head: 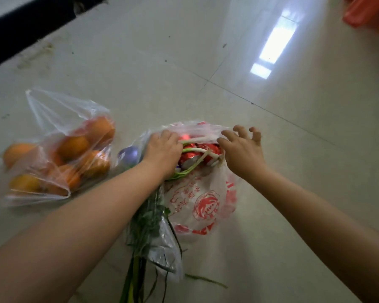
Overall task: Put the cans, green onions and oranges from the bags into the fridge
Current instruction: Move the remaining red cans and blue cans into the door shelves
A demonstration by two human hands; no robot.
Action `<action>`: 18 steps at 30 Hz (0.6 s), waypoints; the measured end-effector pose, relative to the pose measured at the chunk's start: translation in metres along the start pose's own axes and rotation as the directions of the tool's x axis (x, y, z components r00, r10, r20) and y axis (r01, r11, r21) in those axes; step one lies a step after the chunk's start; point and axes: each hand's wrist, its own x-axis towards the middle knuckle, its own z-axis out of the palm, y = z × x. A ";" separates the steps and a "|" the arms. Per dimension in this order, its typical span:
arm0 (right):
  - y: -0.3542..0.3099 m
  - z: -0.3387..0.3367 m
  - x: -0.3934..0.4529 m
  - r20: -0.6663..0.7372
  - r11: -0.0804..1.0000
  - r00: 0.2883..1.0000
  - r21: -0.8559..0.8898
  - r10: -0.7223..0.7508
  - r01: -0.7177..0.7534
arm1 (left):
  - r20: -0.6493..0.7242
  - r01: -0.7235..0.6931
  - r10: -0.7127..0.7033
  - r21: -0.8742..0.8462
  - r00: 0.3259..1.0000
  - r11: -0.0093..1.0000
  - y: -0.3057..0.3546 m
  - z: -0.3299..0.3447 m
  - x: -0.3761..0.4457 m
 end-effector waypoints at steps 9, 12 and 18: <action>0.001 0.002 0.010 0.004 0.965 1.000 0.260 -0.015 0.013 | 0.155 0.267 -0.229 -0.301 0.961 0.916 0.028 -0.001 0.034; 0.013 0.001 0.009 0.022 0.972 1.000 0.234 0.001 -0.006 | 0.077 0.165 -0.147 -0.349 0.986 0.923 0.034 0.000 0.037; 0.038 -0.002 0.006 0.016 0.994 0.998 0.085 -0.063 0.062 | 0.122 -0.153 0.169 -0.134 0.978 0.979 0.041 0.005 0.014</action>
